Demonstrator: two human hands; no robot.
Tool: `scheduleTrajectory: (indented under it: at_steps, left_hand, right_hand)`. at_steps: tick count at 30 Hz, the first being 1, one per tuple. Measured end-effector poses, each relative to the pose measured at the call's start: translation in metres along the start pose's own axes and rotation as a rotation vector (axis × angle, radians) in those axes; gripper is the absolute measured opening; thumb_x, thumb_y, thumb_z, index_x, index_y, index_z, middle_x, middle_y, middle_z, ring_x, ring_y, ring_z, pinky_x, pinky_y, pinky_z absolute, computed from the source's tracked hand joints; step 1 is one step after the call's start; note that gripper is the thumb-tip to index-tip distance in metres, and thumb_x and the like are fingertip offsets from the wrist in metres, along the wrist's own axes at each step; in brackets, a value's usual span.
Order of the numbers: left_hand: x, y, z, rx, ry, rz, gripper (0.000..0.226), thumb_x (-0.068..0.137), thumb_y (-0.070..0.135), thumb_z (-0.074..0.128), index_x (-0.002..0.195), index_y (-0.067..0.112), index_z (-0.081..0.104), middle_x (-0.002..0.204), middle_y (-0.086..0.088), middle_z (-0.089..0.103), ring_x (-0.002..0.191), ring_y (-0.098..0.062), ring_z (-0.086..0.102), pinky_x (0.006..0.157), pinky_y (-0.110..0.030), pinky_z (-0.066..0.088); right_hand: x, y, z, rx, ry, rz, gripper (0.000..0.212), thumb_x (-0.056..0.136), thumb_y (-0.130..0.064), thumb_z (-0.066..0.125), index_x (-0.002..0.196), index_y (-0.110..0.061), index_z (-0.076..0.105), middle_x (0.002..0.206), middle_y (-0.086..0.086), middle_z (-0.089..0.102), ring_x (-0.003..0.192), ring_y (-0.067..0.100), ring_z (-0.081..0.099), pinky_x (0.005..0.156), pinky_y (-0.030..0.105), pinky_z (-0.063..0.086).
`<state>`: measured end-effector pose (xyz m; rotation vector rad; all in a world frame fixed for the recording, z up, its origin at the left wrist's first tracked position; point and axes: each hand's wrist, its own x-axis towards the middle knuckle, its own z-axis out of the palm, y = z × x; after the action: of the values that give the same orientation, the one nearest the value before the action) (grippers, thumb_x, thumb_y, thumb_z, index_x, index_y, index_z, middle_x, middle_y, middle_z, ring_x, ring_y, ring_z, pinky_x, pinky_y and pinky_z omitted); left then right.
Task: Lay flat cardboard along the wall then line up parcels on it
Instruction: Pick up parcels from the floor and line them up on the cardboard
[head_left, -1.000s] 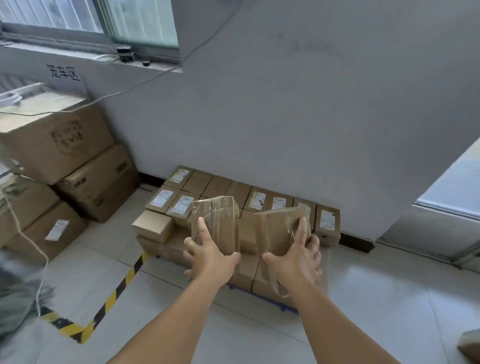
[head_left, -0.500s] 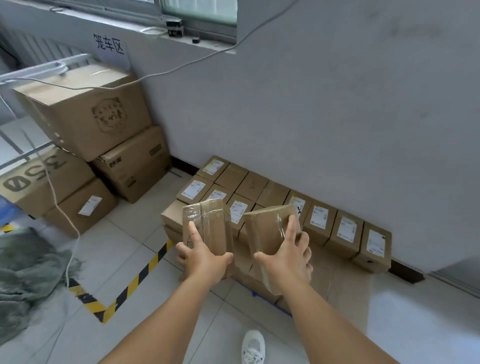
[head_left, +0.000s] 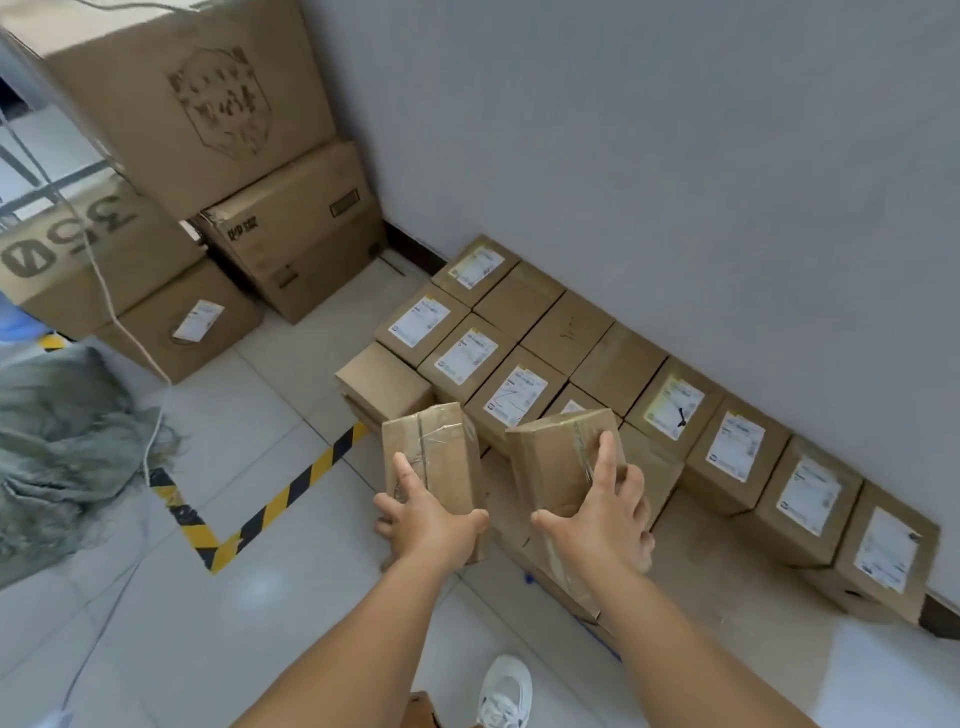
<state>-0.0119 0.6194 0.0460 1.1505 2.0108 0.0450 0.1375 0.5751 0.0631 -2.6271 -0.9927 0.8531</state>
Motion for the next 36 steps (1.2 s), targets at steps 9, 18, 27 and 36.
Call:
scheduleTrajectory:
  at_steps: [9, 18, 27, 36]
  left_hand:
    - [0.112, -0.014, 0.077, 0.050, -0.038, -0.126, 0.126, 0.069, 0.039, 0.080, 0.147, 0.029, -0.018, 0.141, -0.014, 0.013, 0.123, -0.035, 0.024, 0.099, -0.054, 0.038]
    - [0.192, -0.030, 0.126, 0.174, 0.028, -0.142, 0.124, 0.066, 0.037, 0.079, 0.146, 0.029, -0.016, 0.143, -0.016, 0.012, 0.122, -0.036, 0.024, 0.097, -0.055, 0.038]
    - [0.236, -0.017, 0.156, 0.219, 0.083, -0.063, 0.120, 0.069, 0.044, 0.077, 0.149, 0.024, -0.010, 0.144, -0.015, 0.012, 0.123, -0.035, 0.022, 0.098, -0.053, 0.037]
    - [0.235, -0.023, 0.152, 0.137, 0.050, 0.055, 0.100, 0.079, 0.020, 0.070, 0.150, 0.027, 0.000, 0.138, -0.009, 0.018, 0.120, -0.030, 0.026, 0.084, -0.034, 0.035]
  right_hand:
    - [0.078, 0.030, 0.098, -0.163, -0.172, -0.028, 0.117, 0.069, -0.047, 0.076, 0.141, -0.054, -0.016, 0.156, -0.002, 0.001, 0.142, 0.023, 0.015, 0.112, 0.048, 0.023]
    - [0.115, 0.067, 0.180, -0.256, -0.343, -0.115, 0.102, 0.072, -0.036, 0.067, 0.143, -0.052, -0.004, 0.156, -0.005, 0.000, 0.143, 0.021, 0.005, 0.117, 0.051, 0.008]
    - [0.156, 0.071, 0.210, -0.265, -0.219, -0.281, 0.065, 0.092, -0.023, 0.050, 0.150, -0.035, 0.022, 0.157, -0.007, 0.018, 0.144, 0.016, 0.015, 0.117, 0.036, 0.012]
    - [0.139, 0.074, 0.227, -0.073, -0.010, 0.276, 0.071, 0.090, -0.048, 0.056, 0.146, -0.020, 0.022, 0.151, 0.007, 0.013, 0.139, 0.029, 0.010, 0.107, 0.054, 0.026]
